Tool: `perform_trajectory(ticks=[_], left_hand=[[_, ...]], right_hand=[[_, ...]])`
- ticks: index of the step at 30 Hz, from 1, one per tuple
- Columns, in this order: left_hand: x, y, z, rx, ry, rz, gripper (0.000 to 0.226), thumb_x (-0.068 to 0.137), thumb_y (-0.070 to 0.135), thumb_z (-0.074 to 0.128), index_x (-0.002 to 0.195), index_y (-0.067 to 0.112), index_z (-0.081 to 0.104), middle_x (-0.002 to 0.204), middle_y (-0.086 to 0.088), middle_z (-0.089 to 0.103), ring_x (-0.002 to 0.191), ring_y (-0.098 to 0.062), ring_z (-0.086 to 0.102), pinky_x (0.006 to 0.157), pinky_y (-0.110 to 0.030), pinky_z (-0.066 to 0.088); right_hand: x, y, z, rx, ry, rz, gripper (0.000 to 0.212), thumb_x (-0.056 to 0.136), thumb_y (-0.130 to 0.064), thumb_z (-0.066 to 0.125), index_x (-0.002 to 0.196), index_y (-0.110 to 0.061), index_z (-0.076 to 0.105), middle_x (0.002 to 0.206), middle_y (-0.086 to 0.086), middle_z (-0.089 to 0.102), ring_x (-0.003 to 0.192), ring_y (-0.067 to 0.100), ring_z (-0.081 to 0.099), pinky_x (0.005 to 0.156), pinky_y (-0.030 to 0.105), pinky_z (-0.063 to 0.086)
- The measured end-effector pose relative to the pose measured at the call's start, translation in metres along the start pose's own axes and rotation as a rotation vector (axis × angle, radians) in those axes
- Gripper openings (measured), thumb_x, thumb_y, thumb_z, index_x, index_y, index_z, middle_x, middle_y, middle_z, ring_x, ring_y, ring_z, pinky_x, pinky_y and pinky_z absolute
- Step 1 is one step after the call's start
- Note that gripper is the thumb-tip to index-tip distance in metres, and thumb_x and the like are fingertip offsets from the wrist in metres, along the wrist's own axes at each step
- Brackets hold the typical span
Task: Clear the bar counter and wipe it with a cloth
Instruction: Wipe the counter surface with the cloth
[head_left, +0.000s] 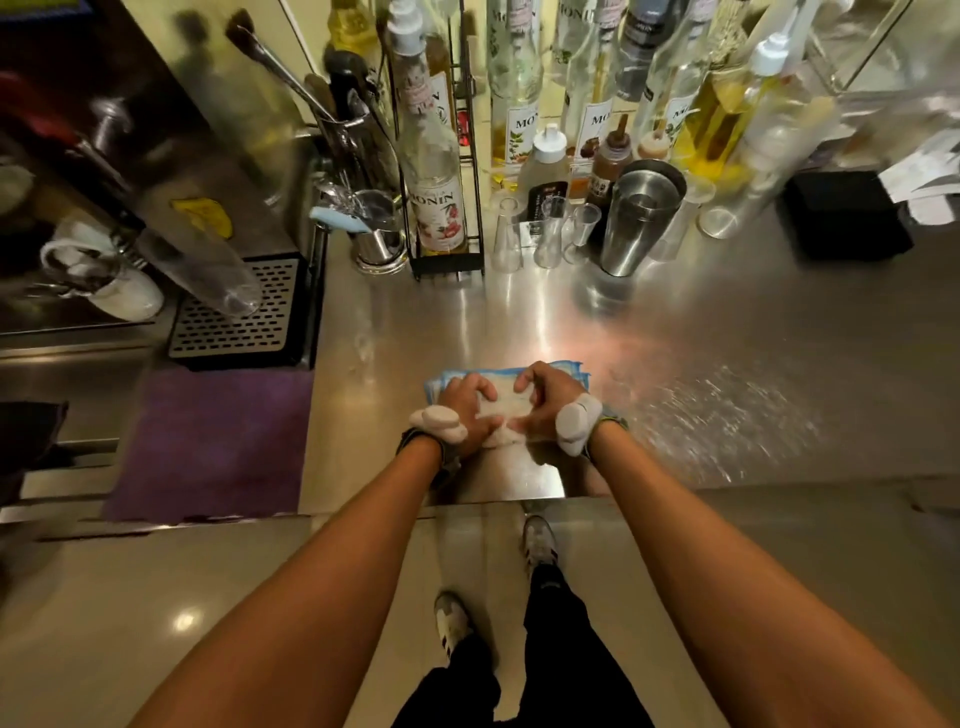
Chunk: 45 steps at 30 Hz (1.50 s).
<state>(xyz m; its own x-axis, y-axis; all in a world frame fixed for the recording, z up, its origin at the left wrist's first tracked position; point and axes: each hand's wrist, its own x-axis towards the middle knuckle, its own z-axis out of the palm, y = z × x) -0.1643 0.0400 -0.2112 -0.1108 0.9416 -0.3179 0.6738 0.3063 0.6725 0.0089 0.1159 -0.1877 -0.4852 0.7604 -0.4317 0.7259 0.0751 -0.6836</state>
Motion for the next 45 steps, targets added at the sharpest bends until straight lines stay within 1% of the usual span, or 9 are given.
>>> perform_trajectory(ticks=[4, 9, 17, 20, 24, 29, 37, 42, 45], left_hand=[[-0.036, -0.014, 0.0, 0.014, -0.029, 0.023, 0.028, 0.082, 0.032, 0.07, 0.1, 0.027, 0.048, 0.103, -0.002, 0.045, 0.085, -0.016, 0.049, 0.075, -0.026, 0.039], [-0.071, -0.028, -0.003, 0.027, -0.033, 0.039, 0.031, 0.084, 0.031, 0.07, 0.107, 0.019, 0.052, 0.104, -0.003, 0.043, 0.086, -0.017, 0.049, 0.078, -0.027, 0.041], [-0.076, -0.028, -0.012, 0.031, -0.053, 0.013, 0.032, 0.084, 0.03, 0.07, 0.108, 0.017, 0.053, 0.107, -0.006, 0.046, 0.089, -0.019, 0.05, 0.08, -0.03, 0.044], [-0.071, -0.027, -0.017, 0.02, -0.047, 0.012, 0.032, 0.084, 0.03, 0.07, 0.108, 0.017, 0.053, 0.105, -0.004, 0.044, 0.088, -0.017, 0.049, 0.079, -0.027, 0.041], [-0.053, -0.025, -0.026, 0.044, -0.046, 0.011, 0.032, 0.085, 0.028, 0.069, 0.109, 0.015, 0.053, 0.104, -0.004, 0.045, 0.089, -0.018, 0.048, 0.078, -0.027, 0.04], [-0.019, -0.025, -0.038, 0.04, -0.037, -0.008, 0.029, 0.084, 0.029, 0.068, 0.105, 0.019, 0.052, 0.099, -0.001, 0.043, 0.085, -0.016, 0.045, 0.075, -0.026, 0.035], [0.051, -0.035, -0.06, 0.039, -0.008, -0.023, 0.027, 0.08, 0.035, 0.07, 0.096, 0.03, 0.048, 0.093, 0.003, 0.043, 0.077, -0.014, 0.047, 0.071, -0.027, 0.038], [0.083, -0.042, -0.077, -0.016, 0.01, 0.014, 0.027, 0.079, 0.029, 0.072, 0.095, 0.024, 0.051, 0.093, -0.005, 0.052, 0.072, -0.015, 0.05, 0.061, -0.024, 0.036], [0.096, -0.047, -0.087, -0.034, 0.037, 0.007, 0.025, 0.08, 0.025, 0.072, 0.095, 0.021, 0.053, 0.084, 0.0, 0.057, 0.069, -0.014, 0.052, 0.058, -0.022, 0.037]], right_hand=[[-0.027, -0.001, 0.03, -0.006, 0.01, -0.009, 0.052, 0.068, -0.018, 0.088, 0.111, -0.014, 0.059, 0.083, 0.003, 0.056, 0.073, 0.019, 0.054, 0.069, 0.03, 0.046], [-0.047, -0.008, 0.056, -0.018, 0.0, -0.011, 0.05, 0.067, -0.021, 0.088, 0.105, -0.02, 0.057, 0.073, -0.006, 0.053, 0.067, 0.015, 0.054, 0.053, 0.017, 0.04], [-0.044, -0.013, 0.061, -0.051, -0.021, -0.014, 0.049, 0.068, -0.022, 0.088, 0.106, -0.018, 0.057, 0.077, -0.009, 0.055, 0.065, 0.01, 0.053, 0.052, 0.014, 0.039], [-0.036, -0.015, 0.058, -0.054, -0.013, -0.016, 0.048, 0.067, -0.023, 0.088, 0.103, -0.021, 0.057, 0.081, -0.003, 0.059, 0.07, 0.015, 0.056, 0.057, 0.021, 0.044], [-0.02, -0.02, 0.051, -0.028, -0.007, -0.016, 0.047, 0.066, -0.021, 0.089, 0.097, -0.025, 0.055, 0.088, 0.007, 0.065, 0.077, 0.023, 0.061, 0.075, 0.038, 0.054], [0.012, -0.028, 0.034, -0.009, -0.015, -0.019, 0.047, 0.066, -0.023, 0.089, 0.098, -0.026, 0.054, 0.092, 0.007, 0.069, 0.083, 0.026, 0.066, 0.077, 0.036, 0.055], [0.076, -0.041, 0.006, 0.021, -0.041, -0.044, 0.047, 0.068, -0.019, 0.089, 0.1, -0.021, 0.054, 0.108, 0.018, 0.07, 0.088, 0.028, 0.066, 0.085, 0.045, 0.056], [0.112, -0.054, -0.006, 0.027, -0.073, -0.034, 0.047, 0.07, -0.019, 0.088, 0.106, -0.017, 0.057, 0.096, 0.006, 0.064, 0.087, 0.022, 0.061, 0.084, 0.037, 0.053], [0.129, -0.063, -0.008, 0.001, -0.077, -0.038, 0.047, 0.07, -0.019, 0.088, 0.106, -0.017, 0.058, 0.085, -0.004, 0.06, 0.083, 0.019, 0.058, 0.071, 0.023, 0.049]])
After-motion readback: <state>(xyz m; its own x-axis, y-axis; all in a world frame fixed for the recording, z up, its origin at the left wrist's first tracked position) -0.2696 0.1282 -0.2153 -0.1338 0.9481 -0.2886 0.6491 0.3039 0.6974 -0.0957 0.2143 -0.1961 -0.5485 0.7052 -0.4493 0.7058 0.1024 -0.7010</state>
